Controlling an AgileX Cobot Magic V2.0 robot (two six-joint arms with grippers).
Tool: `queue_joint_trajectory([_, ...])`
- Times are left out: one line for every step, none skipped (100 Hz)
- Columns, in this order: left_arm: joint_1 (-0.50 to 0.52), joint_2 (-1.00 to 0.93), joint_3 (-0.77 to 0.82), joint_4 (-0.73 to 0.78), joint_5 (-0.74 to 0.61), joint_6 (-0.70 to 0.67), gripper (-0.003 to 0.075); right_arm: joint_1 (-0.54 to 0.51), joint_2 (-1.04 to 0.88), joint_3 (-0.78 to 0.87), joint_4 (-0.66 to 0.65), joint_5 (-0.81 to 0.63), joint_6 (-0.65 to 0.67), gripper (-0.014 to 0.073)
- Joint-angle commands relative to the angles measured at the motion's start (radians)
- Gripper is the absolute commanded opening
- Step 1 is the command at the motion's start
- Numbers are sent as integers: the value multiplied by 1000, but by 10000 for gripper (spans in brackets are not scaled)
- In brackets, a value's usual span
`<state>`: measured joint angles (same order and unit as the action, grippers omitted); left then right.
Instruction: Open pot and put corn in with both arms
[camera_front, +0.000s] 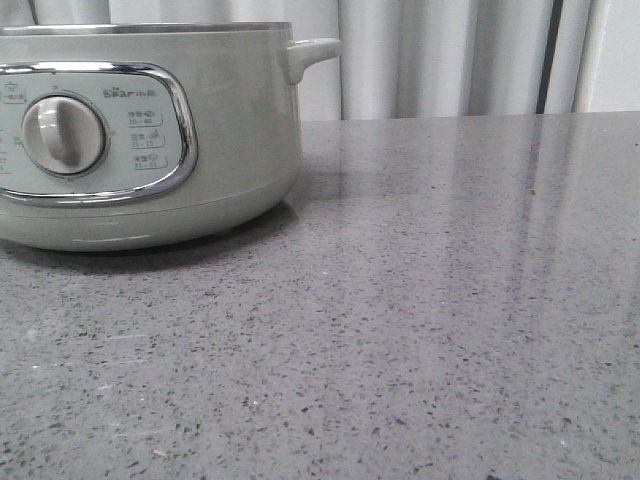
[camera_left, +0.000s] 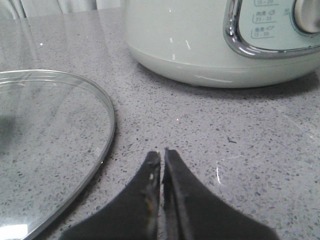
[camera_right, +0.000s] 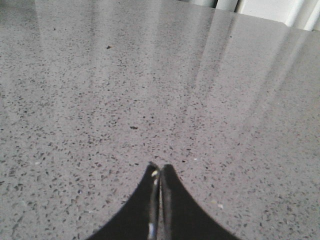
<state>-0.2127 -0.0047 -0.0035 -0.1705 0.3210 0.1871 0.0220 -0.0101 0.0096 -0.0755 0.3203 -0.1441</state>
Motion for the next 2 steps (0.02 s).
queue_joint_trajectory([2, -29, 26, -2, -51, -11, -13, -4, -22, 19, -11, -23, -2, -43])
queue_joint_trajectory([2, -29, 26, -2, -51, -11, -13, -4, -22, 19, -11, -23, -2, -43])
